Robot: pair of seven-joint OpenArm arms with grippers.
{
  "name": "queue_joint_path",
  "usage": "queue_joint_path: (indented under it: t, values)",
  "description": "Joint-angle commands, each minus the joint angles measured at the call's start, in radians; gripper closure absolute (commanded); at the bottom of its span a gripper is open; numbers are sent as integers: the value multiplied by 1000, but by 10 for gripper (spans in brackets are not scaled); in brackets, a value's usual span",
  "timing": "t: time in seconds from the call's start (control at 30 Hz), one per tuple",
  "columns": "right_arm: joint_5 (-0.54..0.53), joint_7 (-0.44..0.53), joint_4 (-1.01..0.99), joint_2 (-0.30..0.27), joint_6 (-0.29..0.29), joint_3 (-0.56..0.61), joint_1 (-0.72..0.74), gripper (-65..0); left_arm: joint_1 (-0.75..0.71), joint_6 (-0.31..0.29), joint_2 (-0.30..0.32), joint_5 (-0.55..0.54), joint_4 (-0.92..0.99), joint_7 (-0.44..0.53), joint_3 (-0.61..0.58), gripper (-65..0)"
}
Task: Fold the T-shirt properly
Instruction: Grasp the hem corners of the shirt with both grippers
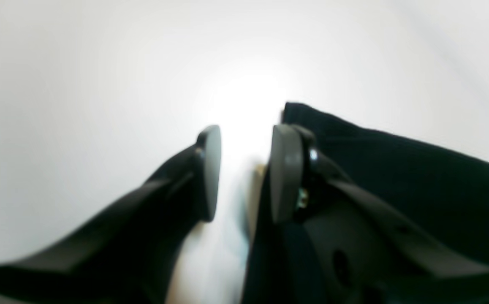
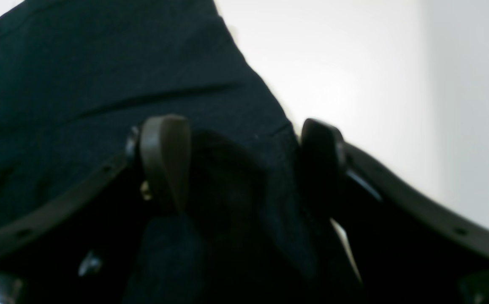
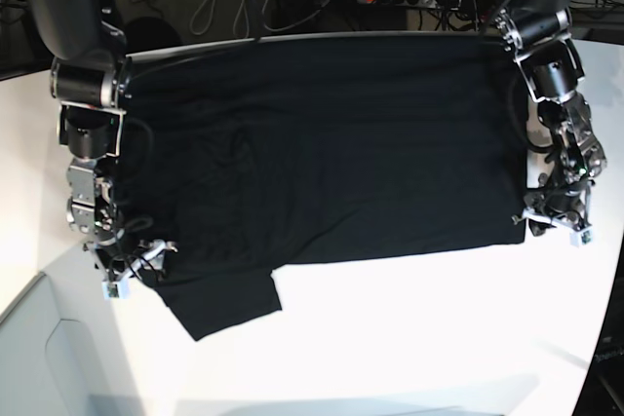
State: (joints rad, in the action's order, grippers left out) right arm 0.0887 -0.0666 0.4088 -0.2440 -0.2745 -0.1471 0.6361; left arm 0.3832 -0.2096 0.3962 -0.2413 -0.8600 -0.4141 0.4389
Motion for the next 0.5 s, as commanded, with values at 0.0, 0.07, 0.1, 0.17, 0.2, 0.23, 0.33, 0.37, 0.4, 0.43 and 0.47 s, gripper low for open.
queue_joint_path:
  t: [0.0, 0.07, 0.1, 0.17, 0.2, 0.23, 0.33, 0.37, 0.4, 0.43, 0.47]
  values:
    - [6, -54, 2, -2, 4, 13, 9, -397, 27, -3, 16, -10, -17, 22, -25, -194]
    - [6, -54, 2, -2, 4, 39, 9, -397, 27, -3, 16, -10, -17, 24, -71, -194]
    - [6, -54, 2, -2, 4, 53, 9, -397, 27, -3, 16, -11, -17, 36, -88, -194]
    - [6, -54, 2, -2, 4, 76, 9, -397, 27, 2, 16, -8, -15, 74, -114, -194]
    - [6, -54, 2, -2, 4, 82, 3, -397, 27, 5, 16, -8, -6, 85, -119, -194]
    - [6, -52, 2, -2, 5, 86, -5, -397, 27, 5, 16, -11, 12, 91, -119, -194]
    - [6, -51, 3, -4, 4, 85, -8, -397, 46, 6, 16, -13, 54, 97, -113, -213]
    - [6, -51, 3, -4, 4, 85, -8, -397, 49, 3, 16, -13, 58, 97, -113, -233]
    - [6, -51, 3, -7, 4, 85, -8, -397, 47, 5, 16, -13, 58, 97, -114, -255]
    - [6, -51, 3, -7, 4, 85, -8, -397, 47, 2, 16, -13, 63, 99, -114, -276]
    - [6, -51, 3, -7, 4, 85, -8, -397, 49, 0, 16, -13, 66, 99, -116, -298]
